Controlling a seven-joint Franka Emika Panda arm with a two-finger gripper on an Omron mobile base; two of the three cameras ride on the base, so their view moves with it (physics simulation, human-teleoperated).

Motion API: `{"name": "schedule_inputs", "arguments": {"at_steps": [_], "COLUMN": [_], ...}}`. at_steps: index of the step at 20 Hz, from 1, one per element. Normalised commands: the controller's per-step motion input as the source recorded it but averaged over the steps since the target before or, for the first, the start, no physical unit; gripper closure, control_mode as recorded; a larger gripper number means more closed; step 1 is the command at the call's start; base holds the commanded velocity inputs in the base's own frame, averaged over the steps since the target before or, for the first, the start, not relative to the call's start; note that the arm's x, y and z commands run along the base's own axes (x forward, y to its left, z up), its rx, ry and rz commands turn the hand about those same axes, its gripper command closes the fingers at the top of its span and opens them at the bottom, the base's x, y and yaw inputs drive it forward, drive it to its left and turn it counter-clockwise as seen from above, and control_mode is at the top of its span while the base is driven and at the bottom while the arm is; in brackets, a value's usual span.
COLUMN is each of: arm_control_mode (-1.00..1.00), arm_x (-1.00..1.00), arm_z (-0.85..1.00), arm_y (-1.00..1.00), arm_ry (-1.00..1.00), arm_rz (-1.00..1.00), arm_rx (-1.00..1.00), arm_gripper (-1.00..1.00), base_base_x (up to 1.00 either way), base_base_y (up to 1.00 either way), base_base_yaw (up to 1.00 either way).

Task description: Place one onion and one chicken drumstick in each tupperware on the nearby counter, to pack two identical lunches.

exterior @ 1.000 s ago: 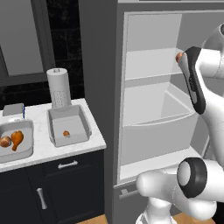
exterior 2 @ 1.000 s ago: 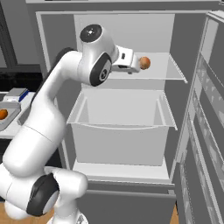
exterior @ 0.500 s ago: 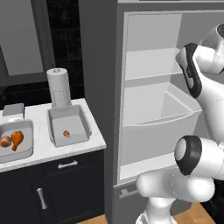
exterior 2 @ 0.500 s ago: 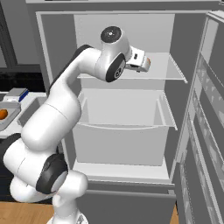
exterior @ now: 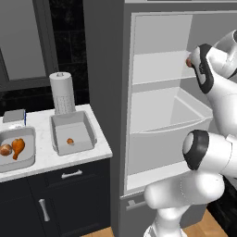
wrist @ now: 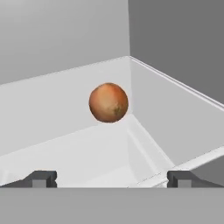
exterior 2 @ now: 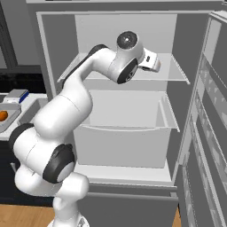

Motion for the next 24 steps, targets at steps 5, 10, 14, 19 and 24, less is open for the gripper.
{"name": "schedule_inputs", "arguments": {"at_steps": [5,10,14,19,24], "arm_control_mode": [-1.00,-1.00,-1.00,-1.00,-1.00], "arm_x": [0.35,0.52,0.62,0.65,0.51], "arm_z": [-0.15,-0.04,-0.12,-0.07,-0.01], "arm_y": [0.04,0.00,0.00,-0.02,-0.22], "arm_ry": [0.00,0.01,0.01,0.05,0.04], "arm_rz": [-0.06,-0.06,-0.04,-0.02,-0.01], "arm_rx": [0.01,0.00,0.00,0.00,0.01], "arm_gripper": [-1.00,-1.00,-1.00,-1.00,-1.00], "base_base_x": [0.00,0.00,0.00,0.00,0.00], "base_base_y": [0.00,0.00,0.00,0.00,0.00], "base_base_yaw": [0.00,0.00,0.00,0.00,0.00]}}
